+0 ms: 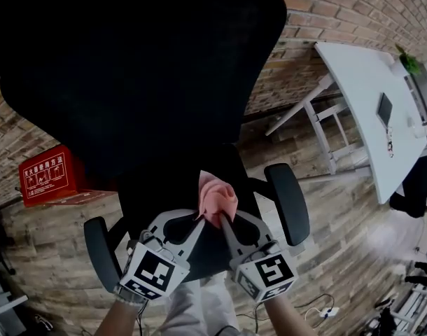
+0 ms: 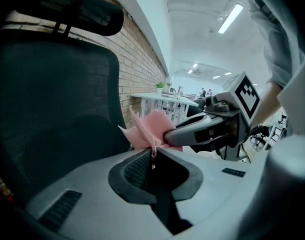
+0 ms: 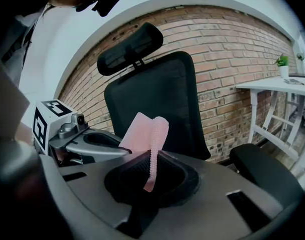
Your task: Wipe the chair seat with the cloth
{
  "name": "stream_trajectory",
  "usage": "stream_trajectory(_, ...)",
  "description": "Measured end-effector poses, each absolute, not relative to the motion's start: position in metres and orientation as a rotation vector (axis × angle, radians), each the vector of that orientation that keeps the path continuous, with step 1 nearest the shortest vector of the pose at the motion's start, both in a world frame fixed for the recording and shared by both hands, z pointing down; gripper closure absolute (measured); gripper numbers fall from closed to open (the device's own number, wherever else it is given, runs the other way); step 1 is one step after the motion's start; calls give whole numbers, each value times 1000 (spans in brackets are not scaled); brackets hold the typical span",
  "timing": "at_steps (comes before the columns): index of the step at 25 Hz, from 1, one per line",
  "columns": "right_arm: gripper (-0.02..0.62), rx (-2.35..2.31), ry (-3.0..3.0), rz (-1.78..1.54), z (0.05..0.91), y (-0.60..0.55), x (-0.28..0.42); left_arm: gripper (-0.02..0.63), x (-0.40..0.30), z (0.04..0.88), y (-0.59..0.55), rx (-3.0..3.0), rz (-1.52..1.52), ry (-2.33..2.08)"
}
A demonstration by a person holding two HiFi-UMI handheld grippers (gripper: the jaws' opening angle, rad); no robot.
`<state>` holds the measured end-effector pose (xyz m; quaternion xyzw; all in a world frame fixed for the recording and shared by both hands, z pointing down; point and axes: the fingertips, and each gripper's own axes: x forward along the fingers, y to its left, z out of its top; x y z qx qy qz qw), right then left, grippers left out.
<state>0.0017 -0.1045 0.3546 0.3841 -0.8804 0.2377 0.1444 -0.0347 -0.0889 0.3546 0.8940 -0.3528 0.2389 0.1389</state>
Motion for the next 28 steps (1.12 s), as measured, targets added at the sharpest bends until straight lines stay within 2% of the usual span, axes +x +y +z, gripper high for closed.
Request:
stream_trajectory(16,545,1048,-2391,771,508,-174,-38,569,-74,507,-160,2441,832,-976)
stream_trajectory(28,545,1002,-2271,816,593,-211,-52,569,-87,588,-194,2337,954,-917)
